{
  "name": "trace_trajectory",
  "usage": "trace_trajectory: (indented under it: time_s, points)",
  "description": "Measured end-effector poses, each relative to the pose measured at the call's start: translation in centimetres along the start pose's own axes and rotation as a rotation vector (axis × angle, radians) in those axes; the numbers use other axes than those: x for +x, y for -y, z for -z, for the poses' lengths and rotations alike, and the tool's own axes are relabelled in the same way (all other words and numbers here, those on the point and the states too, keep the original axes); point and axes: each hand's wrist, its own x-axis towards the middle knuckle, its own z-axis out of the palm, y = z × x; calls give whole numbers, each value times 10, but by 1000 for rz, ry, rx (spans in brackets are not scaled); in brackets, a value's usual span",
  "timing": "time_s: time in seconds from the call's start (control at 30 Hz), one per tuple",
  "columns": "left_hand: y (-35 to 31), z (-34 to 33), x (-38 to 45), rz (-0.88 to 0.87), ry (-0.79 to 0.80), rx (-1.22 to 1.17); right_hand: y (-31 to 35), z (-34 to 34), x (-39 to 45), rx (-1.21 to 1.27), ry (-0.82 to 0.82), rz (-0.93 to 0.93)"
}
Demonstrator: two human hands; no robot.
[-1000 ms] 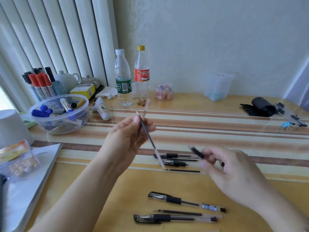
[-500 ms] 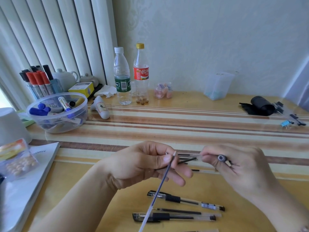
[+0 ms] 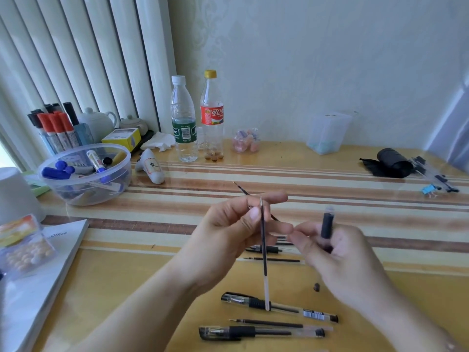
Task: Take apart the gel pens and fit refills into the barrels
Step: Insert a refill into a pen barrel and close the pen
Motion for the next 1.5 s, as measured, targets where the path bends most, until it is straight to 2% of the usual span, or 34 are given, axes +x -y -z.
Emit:
trace_trajectory:
  time_s: [0.1, 0.2, 0.27, 0.37, 0.53, 0.97, 1.17, 1.3, 1.43, 1.5]
  points:
    - [3, 3, 1, -23, -77, -97, 0, -1, -3, -36, 31, 24]
    - [-2, 14, 5, -33, -159, -306, 2, 5, -5, -83, 65, 62]
    - [-6, 19, 7, -25, -213, -456, 2, 7, -6, -160, 81, 80]
    - [-7, 19, 8, -4, -238, -520, 1, 5, -6, -313, 122, 123]
    - [-1, 19, 8, -8, -184, -471, 4, 3, -8, -345, 141, 181]
    - [5, 19, 7, -16, -111, -407, 4, 3, -8, -409, 146, 167]
    - [1, 17, 6, -40, -98, -230, 8, 5, -10, -404, 168, 171]
    - [3, 8, 3, -56, 20, -124, 9, 5, -10, -391, 175, 174]
    - [8, 1, -2, -61, 88, 41, 10, 4, -10, -352, 130, 179]
    - [5, 1, -2, -79, 71, 9, 9, 4, -10, -305, 89, 184]
